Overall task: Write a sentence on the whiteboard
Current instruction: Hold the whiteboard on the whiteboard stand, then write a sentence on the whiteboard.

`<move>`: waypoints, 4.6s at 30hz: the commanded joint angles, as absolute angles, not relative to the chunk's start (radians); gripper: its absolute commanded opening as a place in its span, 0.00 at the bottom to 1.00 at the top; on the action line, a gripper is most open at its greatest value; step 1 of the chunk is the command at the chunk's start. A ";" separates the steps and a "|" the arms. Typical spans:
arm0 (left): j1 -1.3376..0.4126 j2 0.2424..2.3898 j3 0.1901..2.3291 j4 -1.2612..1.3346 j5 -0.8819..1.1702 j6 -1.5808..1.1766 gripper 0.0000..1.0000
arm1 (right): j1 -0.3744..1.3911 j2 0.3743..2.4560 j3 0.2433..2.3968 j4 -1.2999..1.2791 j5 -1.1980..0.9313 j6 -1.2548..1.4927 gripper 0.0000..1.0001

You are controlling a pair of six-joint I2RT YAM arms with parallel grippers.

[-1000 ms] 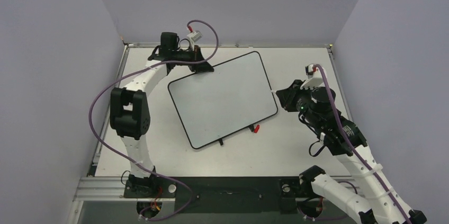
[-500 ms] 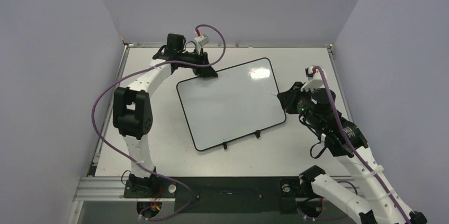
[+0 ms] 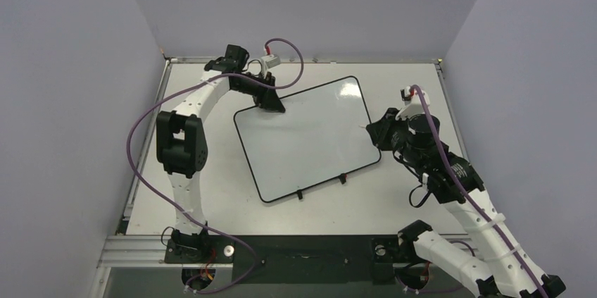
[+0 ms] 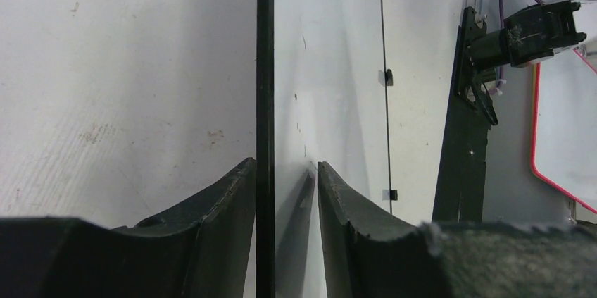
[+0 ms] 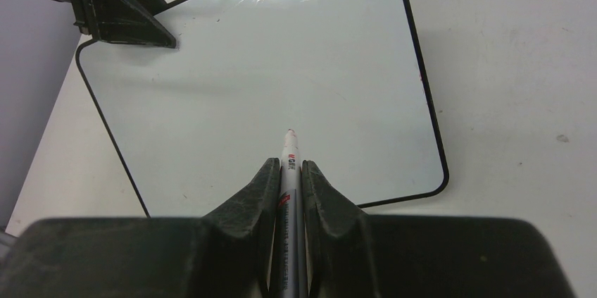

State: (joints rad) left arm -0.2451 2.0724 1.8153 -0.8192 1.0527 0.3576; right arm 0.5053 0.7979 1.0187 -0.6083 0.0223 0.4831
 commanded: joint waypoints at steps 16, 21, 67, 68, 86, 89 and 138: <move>-0.352 1.996 1.821 -0.873 0.877 0.335 0.00 | 0.511 0.854 1.068 -0.586 0.010 0.479 0.00; -0.379 1.881 1.710 -0.719 0.776 0.275 0.00 | 0.512 0.876 1.074 -0.584 0.009 0.477 0.00; -0.425 1.728 1.517 -0.520 0.668 0.224 0.00 | 0.969 1.050 0.656 0.455 -0.040 0.547 0.00; -0.425 1.728 1.516 -0.518 0.670 0.222 0.00 | 0.969 1.059 0.655 0.472 -0.044 0.537 0.00; -0.425 1.728 1.506 -0.504 0.659 0.214 0.00 | 0.976 1.192 0.678 0.519 -0.077 0.514 0.00; -0.426 1.721 1.497 -0.498 0.658 0.211 0.00 | 0.982 1.217 0.685 0.528 -0.069 0.517 0.00; -0.425 1.705 1.470 -0.486 0.632 0.208 0.00 | 1.035 1.465 0.806 0.463 0.072 0.486 0.00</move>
